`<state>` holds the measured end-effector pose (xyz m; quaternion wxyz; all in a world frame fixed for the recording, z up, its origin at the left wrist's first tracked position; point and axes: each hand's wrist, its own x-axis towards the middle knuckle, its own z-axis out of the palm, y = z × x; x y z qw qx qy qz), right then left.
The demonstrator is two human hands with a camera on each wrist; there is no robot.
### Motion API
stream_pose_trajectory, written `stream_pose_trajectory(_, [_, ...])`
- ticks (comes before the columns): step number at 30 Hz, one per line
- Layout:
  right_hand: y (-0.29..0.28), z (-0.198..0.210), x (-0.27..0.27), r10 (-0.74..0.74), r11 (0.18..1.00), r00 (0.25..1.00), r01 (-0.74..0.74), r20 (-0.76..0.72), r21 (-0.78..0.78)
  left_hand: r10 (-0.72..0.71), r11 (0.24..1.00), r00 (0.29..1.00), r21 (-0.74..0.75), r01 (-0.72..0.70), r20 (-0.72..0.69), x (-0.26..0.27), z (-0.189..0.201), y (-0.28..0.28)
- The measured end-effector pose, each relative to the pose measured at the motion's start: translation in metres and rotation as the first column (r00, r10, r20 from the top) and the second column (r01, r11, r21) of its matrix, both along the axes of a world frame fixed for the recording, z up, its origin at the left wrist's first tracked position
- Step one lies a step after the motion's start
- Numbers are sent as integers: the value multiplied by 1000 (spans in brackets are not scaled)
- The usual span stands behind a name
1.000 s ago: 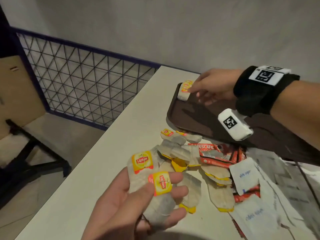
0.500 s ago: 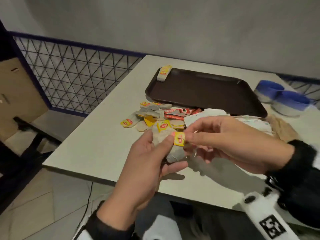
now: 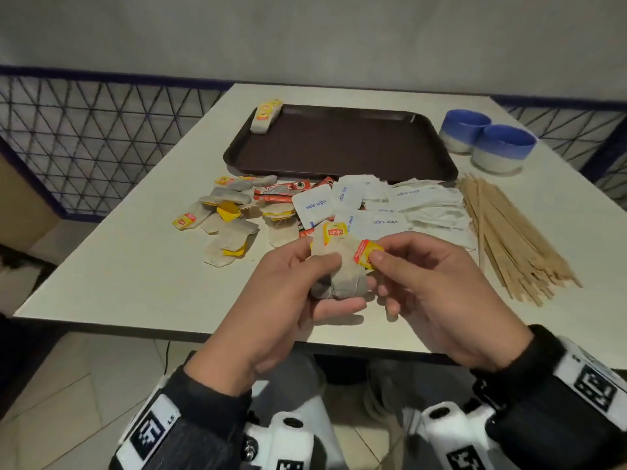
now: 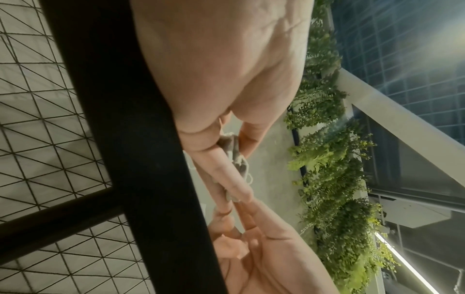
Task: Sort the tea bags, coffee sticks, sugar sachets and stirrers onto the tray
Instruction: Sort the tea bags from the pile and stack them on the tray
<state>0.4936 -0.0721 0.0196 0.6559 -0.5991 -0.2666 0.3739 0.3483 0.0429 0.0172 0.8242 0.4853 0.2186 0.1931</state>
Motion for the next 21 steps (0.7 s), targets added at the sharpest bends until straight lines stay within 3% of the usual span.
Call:
stream_pose_trajectory(9, [-7, -3, 11, 43, 998, 996, -38, -77, 57, 62, 994, 997, 96, -58, -40, 4, -1, -4])
stream_pose_trajectory(18, [-12, 14, 17, 67, 991, 962, -96, 265, 98, 77, 984, 996, 162, -68, -47, 5, -4, -4])
stream_pose_trajectory(21, [-11, 20, 17, 77, 991, 949, -106, 306, 81, 88, 983, 996, 161, -83, -23, 5, -5, -4])
